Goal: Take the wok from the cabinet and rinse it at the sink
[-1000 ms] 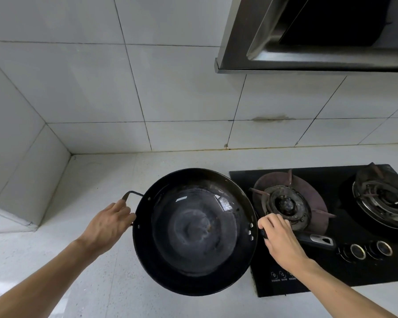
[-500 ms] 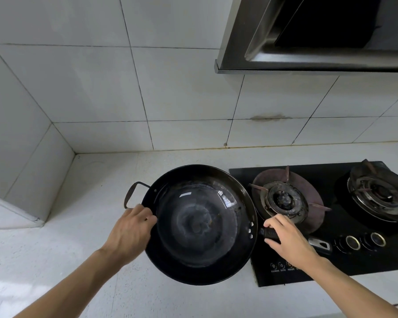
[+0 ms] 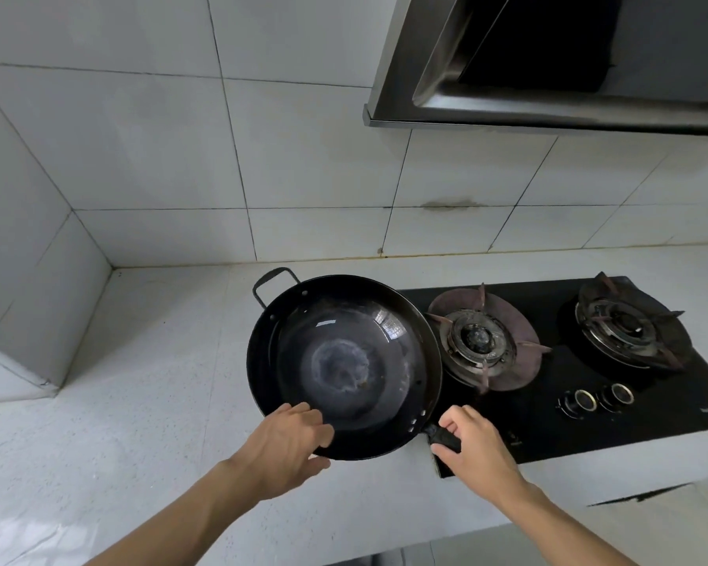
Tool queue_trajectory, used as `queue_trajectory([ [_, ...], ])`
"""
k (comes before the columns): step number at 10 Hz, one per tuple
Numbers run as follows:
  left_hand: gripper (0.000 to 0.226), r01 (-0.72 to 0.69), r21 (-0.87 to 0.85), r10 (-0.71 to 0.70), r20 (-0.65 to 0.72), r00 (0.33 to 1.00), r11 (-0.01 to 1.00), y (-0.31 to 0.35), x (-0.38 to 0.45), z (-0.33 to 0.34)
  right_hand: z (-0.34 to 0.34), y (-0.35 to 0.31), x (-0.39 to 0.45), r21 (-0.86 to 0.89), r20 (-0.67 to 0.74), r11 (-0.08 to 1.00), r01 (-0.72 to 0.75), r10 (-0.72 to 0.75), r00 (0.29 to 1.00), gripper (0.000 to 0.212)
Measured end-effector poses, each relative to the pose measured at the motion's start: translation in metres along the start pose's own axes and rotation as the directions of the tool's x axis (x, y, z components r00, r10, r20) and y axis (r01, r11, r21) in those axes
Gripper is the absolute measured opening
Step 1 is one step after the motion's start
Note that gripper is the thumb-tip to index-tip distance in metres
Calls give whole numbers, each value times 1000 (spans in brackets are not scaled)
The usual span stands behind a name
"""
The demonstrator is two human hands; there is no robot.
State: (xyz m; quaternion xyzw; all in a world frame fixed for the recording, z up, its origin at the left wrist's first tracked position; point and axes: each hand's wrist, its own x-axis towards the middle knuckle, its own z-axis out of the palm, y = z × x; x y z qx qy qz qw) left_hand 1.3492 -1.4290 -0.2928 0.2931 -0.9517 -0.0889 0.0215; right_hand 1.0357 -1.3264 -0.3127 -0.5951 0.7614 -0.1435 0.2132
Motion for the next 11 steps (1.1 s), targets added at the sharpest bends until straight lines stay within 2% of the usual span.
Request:
queue_trajectory([
  [1, 26, 4, 106, -11, 58, 998, 994, -4, -4, 5, 15, -14, -13, 57, -26, 997, -56, 58, 998, 26],
  [3, 36, 52, 183, -50, -12, 999, 982, -14, -5, 0, 33, -33, -24, 110, -70, 989, -97, 105, 992, 29],
  [5, 36, 93, 199, -91, -19, 996, 976, -17, -5, 4, 33, -42, -21, 109, -119, 988, -112, 125, 985, 27],
  [7, 33, 167, 175, -166, -20, 986, 970, -11, -6, 5, 27, -38, -19, 102, -66, 992, -74, 81, 995, 27],
  [9, 12, 288, 87, -285, -47, 957, 954, 1, -8, 0, 8, -36, -14, 62, -2, 998, 24, -24, 1000, 23],
  [10, 12, 339, 33, -336, -73, 939, 940, 10, -6, -6, -4, -38, -5, 32, -53, 993, 111, -109, 993, 23],
  [11, 17, 401, -1, -400, -100, 911, 916, 25, 0, -11, -20, -38, 4, 86, -55, 983, 164, -159, 986, 24],
])
